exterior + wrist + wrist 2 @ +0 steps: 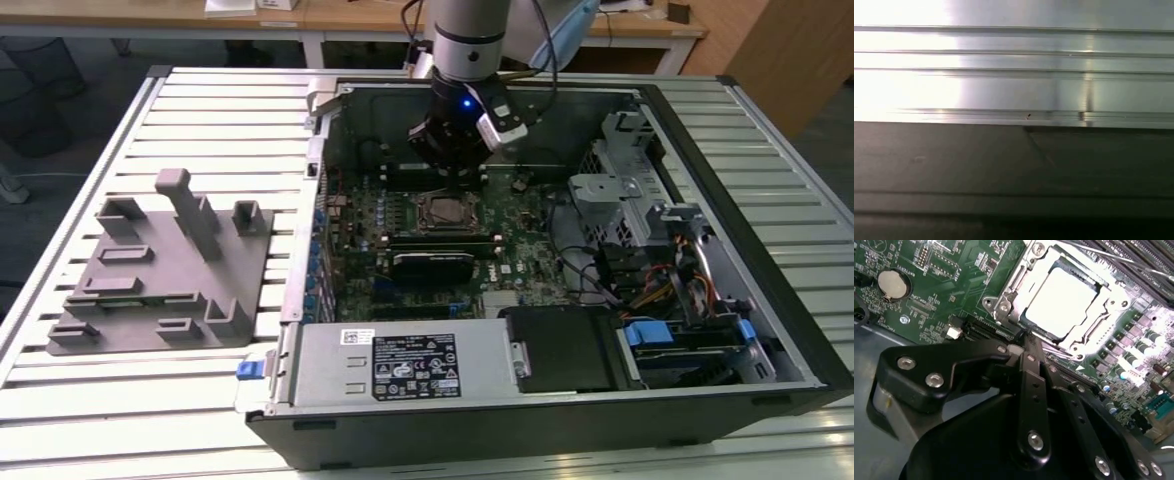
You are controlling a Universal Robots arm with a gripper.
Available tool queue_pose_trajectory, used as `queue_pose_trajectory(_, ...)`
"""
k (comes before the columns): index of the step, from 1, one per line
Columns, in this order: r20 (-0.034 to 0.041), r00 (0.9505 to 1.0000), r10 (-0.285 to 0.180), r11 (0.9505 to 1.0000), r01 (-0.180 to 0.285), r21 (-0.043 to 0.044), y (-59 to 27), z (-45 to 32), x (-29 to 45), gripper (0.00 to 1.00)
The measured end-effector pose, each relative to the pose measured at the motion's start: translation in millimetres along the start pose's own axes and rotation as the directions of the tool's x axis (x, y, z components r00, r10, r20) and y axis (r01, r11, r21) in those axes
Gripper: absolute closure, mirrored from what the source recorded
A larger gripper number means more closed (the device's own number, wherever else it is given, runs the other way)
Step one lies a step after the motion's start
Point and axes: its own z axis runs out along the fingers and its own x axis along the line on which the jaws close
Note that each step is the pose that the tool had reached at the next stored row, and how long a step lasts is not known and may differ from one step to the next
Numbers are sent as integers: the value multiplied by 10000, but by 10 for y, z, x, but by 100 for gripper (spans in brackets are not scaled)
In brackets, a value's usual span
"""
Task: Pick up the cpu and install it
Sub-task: 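Install the first cpu locking lever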
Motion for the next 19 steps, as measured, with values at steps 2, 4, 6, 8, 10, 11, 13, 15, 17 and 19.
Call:
queue_pose_trajectory(2, 6, 10000, 0, 10000, 0, -15, 17, 8, -4, 89)
queue_pose_trajectory(4, 6, 10000, -1, 10000, 1, -45, 14, 9, -4, 89)
queue_pose_trajectory(6, 7, 10000, 0, 9999, 0, -103, -17, 12, -5, 89)
queue_pose_trajectory(8, 5, 10000, 1, 9999, -1, -114, -74, 12, -1, 89)
queue_pose_trajectory(10, 5, 10000, 0, 9999, 0, -154, -113, 13, 1, 89)
queue_pose_trajectory(11, 4, 10000, -1, 9998, 1, -190, -119, 13, 1, 89)
queue_pose_trajectory(13, 4, 10000, -1, 9996, 1, -276, -122, 13, 1, 89)
queue_pose_trajectory(15, 3, 10000, 1, 9994, -1, -346, -122, 13, 1, 89)
queue_pose_trajectory(17, 5, 10000, 8, 9986, -8, -538, -122, 14, 1, 89)
queue_pose_trajectory(19, 3, 10000, 12, 9969, -12, -782, -122, 13, 1, 89)
